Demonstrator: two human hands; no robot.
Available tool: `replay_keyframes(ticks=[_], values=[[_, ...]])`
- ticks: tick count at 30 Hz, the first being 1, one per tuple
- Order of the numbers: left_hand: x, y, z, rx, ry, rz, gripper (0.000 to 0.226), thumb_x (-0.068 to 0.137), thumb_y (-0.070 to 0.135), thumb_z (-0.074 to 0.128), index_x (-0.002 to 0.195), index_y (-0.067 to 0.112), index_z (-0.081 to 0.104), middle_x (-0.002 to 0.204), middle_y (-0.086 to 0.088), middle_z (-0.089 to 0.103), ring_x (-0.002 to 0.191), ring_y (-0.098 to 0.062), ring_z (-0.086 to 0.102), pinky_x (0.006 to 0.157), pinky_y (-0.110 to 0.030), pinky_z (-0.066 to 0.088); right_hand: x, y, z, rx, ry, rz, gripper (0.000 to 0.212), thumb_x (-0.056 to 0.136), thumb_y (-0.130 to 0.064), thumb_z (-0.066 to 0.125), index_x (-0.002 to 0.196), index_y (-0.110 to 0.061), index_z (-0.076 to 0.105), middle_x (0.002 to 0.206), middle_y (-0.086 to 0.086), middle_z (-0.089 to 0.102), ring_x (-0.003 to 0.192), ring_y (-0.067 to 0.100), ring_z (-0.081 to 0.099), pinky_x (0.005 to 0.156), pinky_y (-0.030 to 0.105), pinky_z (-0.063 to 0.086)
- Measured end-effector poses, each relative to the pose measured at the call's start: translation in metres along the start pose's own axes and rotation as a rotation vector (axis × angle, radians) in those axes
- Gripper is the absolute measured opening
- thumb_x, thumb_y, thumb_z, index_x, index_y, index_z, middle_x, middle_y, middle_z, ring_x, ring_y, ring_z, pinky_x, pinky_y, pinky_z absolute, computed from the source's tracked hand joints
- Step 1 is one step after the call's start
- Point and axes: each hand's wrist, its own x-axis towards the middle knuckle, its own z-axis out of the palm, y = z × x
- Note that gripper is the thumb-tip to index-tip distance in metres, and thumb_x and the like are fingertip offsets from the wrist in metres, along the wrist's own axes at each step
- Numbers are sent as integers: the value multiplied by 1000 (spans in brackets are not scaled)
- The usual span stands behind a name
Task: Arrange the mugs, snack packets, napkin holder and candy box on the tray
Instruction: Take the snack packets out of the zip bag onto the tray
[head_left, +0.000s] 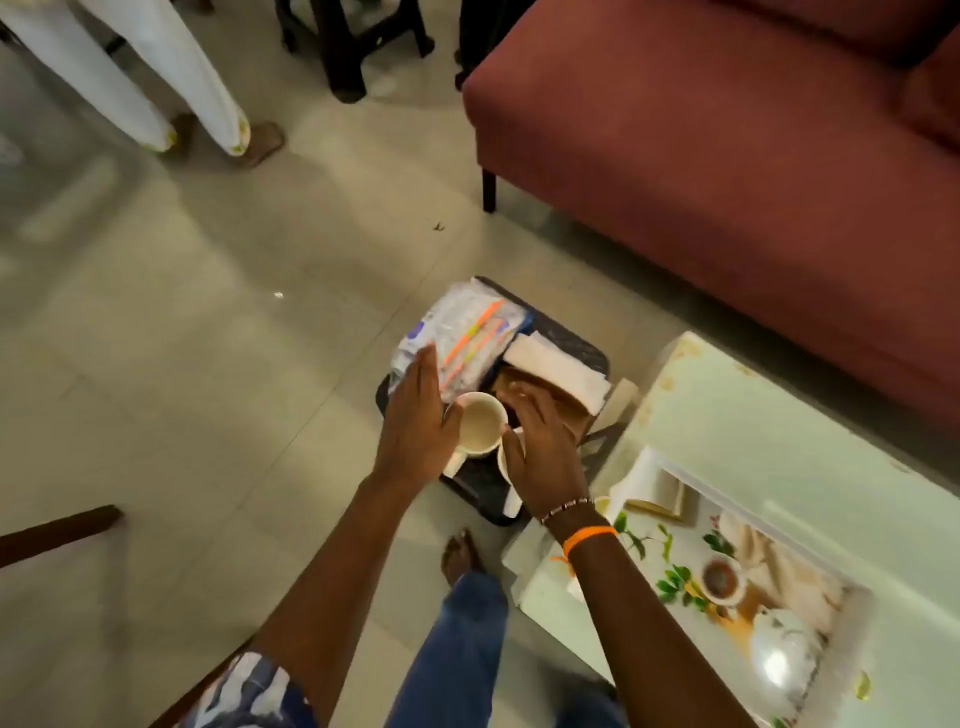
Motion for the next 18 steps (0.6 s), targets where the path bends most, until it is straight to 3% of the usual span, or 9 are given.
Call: replay_keyframes(ticks=[5, 8, 10, 13, 15, 16, 18], values=[[81, -59, -1, -370, -27, -516, 69, 87, 20, 59, 143, 7, 21, 149, -18, 29, 134, -33, 37, 107, -41, 36, 80, 0, 40, 91, -69, 152, 37, 84, -1, 50, 120, -4, 51, 137, 16, 38, 125, 29, 44, 106, 40, 38], [104, -82, 7, -439, -147, -696, 72, 87, 28, 59, 144, 11, 19, 152, -13, 27, 135, -32, 34, 107, -43, 33, 110, 7, 57, 49, -111, 253, 40, 84, -4, 52, 124, -6, 47, 140, 15, 32, 119, 32, 48, 102, 38, 41], [115, -96, 12, -459, -187, -734, 66, 85, 31, 61, 140, 12, 30, 146, -12, 39, 128, -30, 43, 100, -40, 38, 124, 11, 66, 56, -140, 333, 44, 85, -5, 53, 127, -6, 43, 141, 14, 30, 121, 31, 47, 101, 35, 38], [118, -108, 15, -554, -141, -719, 44, 78, 27, 69, 117, 11, 55, 116, -7, 61, 90, -17, 61, 68, -22, 48, 134, 12, 76, 107, -166, 374, 52, 82, -4, 56, 130, -7, 37, 141, 14, 30, 123, 31, 44, 100, 30, 37], [118, -110, 11, -669, -106, -709, 28, 74, 20, 74, 99, 15, 61, 99, -4, 66, 72, -7, 62, 51, -14, 47, 137, 10, 78, 151, -163, 389, 57, 80, -4, 58, 132, -6, 33, 141, 16, 29, 126, 32, 40, 104, 36, 37], [118, -111, 8, -717, -87, -706, 26, 73, 18, 75, 95, 14, 63, 95, -4, 67, 71, -8, 63, 50, -14, 49, 138, 9, 78, 171, -159, 396, 60, 80, -4, 59, 132, -5, 31, 142, 17, 29, 128, 33, 38, 107, 40, 37], [118, -106, 2, -830, -40, -707, 31, 71, 13, 76, 99, 9, 64, 97, -8, 69, 80, -18, 67, 64, -22, 55, 141, 7, 76, 242, -152, 427, 61, 80, -4, 59, 133, -4, 29, 142, 18, 30, 129, 34, 38, 108, 45, 36]])
